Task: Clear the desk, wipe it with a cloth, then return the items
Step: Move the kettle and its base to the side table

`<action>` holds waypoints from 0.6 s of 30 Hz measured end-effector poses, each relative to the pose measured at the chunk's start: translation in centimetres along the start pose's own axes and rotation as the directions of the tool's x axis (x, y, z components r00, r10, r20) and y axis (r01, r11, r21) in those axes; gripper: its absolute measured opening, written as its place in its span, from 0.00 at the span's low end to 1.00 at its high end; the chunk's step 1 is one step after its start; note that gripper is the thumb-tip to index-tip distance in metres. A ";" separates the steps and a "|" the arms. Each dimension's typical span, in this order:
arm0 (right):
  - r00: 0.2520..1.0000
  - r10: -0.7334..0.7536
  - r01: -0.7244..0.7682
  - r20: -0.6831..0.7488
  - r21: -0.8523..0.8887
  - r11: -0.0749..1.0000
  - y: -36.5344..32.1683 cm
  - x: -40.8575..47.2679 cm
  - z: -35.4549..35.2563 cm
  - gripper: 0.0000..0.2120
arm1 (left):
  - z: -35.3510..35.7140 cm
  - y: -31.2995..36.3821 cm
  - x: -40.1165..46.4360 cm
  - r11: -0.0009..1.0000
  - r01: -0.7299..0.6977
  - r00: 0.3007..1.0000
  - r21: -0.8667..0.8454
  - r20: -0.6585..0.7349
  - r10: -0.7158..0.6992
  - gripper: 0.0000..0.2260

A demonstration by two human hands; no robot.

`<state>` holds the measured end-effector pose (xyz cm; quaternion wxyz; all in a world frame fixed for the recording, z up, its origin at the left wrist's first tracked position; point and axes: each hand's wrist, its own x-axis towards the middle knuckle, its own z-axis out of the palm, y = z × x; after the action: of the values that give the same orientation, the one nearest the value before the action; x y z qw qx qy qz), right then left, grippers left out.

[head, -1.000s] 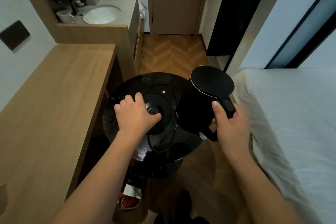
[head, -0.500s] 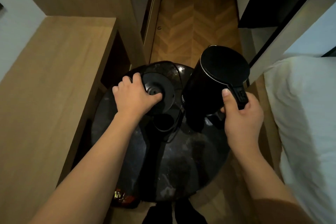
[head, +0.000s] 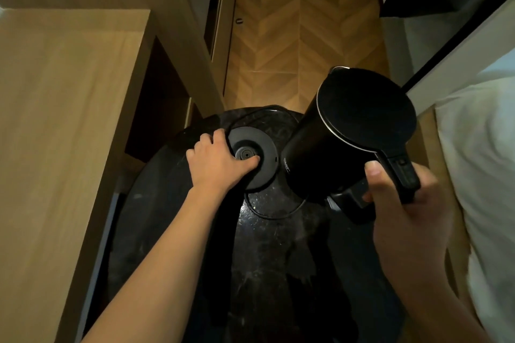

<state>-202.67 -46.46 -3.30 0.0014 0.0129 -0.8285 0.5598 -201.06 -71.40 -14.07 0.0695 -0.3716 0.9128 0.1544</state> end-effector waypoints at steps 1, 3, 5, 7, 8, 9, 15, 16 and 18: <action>1.000 0.020 -0.020 -0.006 0.021 1.000 0.0 0.3 0.4 0.15 | 0.4 0.1 0.4 1.000 -0.001 1.000 -0.006 -0.009 0.001 0.42; 0.999 0.041 -0.041 -0.009 0.044 0.998 0.1 0.6 0.9 0.14 | 1.0 0.3 1.1 1.000 0.011 0.999 -0.028 -0.034 -0.012 0.43; 0.997 0.075 -0.075 -0.008 0.052 0.996 0.2 1.0 1.5 0.16 | 1.4 0.6 2.2 0.997 0.043 0.998 -0.058 -0.043 -0.045 0.43; 0.996 0.087 -0.086 -0.012 0.052 0.995 0.2 1.3 1.9 0.17 | 1.7 0.7 3.1 0.995 0.064 0.997 -0.070 -0.042 -0.067 0.42; 0.996 0.083 -0.082 -0.011 0.048 0.995 0.1 1.4 2.0 0.16 | 1.9 0.7 3.6 0.996 0.064 0.997 -0.063 -0.042 -0.067 0.42; 0.997 0.076 -0.076 -0.011 0.046 0.996 0.1 1.5 2.2 0.16 | 2.1 0.6 4.0 0.997 0.057 0.997 -0.053 -0.043 -0.059 0.42; 0.998 0.069 -0.069 0.007 -0.008 0.998 0.4 1.9 3.0 0.16 | 2.5 -0.8 4.3 1.000 -0.009 0.999 -0.016 -0.031 0.008 0.49; 0.998 0.067 -0.067 0.011 -0.015 0.998 0.2 1.9 3.2 0.16 | 2.5 -1.3 4.3 1.000 0.001 0.999 -0.031 -0.034 -0.002 0.48; 0.998 0.062 -0.061 0.024 -0.039 0.997 -0.3 2.1 3.8 0.16 | 2.5 -2.6 4.2 0.996 0.020 0.998 -0.082 -0.061 -0.025 0.41</action>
<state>-204.71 -50.15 -4.43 -0.0259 -0.0054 -0.8391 0.5433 -202.18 -75.06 -18.00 0.0278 -0.3891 0.9033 0.1789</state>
